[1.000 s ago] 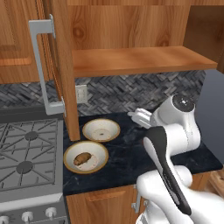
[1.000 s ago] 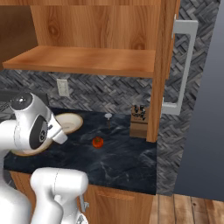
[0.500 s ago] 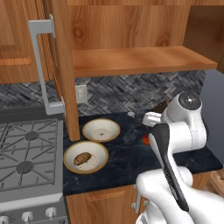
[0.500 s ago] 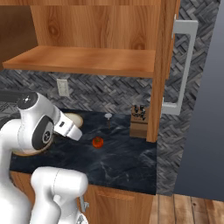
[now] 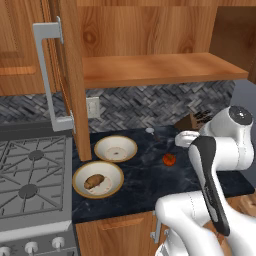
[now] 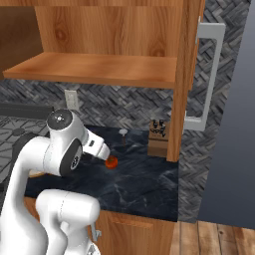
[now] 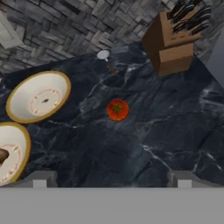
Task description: Pick both bowls and place them on the counter. Then place the tomato in one bowl and place the potato in the other bowl.
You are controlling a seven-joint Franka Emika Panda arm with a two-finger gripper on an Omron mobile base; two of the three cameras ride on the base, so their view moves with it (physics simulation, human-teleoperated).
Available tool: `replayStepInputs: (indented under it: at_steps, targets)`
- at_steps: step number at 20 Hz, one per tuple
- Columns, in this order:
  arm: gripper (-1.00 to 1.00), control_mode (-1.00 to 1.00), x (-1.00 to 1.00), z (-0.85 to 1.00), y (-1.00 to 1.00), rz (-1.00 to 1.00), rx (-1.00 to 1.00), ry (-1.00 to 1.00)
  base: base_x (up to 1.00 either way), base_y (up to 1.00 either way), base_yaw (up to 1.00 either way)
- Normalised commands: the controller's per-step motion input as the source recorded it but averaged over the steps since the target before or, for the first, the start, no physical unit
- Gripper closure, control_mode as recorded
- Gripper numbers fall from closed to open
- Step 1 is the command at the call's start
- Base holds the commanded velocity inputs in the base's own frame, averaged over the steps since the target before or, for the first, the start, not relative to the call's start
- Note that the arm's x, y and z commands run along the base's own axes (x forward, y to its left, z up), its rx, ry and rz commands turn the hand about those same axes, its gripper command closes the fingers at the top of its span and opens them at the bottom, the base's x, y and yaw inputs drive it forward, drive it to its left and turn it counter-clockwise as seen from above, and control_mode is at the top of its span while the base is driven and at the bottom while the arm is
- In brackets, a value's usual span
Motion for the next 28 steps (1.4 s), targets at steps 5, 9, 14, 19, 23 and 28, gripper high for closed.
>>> replayStepInputs:
  at_steps: [5,9,14,19,23,28]
  targets:
    - [-1.0,-1.0,0.28,-0.19,0.0,0.14,0.02,0.03,0.0,0.0,0.0]
    - [-1.0,-1.0,0.29,-0.23,-0.01,0.07,0.0,0.09,0.0,0.0,0.0]
    - [-1.0,-1.0,0.3,-0.25,-0.04,0.01,-0.01,0.1,0.0,0.0,0.0]
    - [-1.0,-1.0,0.26,-0.31,-0.07,0.05,-0.03,0.03,0.0,0.0,0.0]
    - [-1.0,-1.0,0.33,-0.35,-0.02,0.1,-0.03,0.0,0.0,0.0,0.0]
    - [-1.0,-1.0,0.46,-0.34,-0.02,0.08,-0.04,0.05,0.0,0.0,0.0]
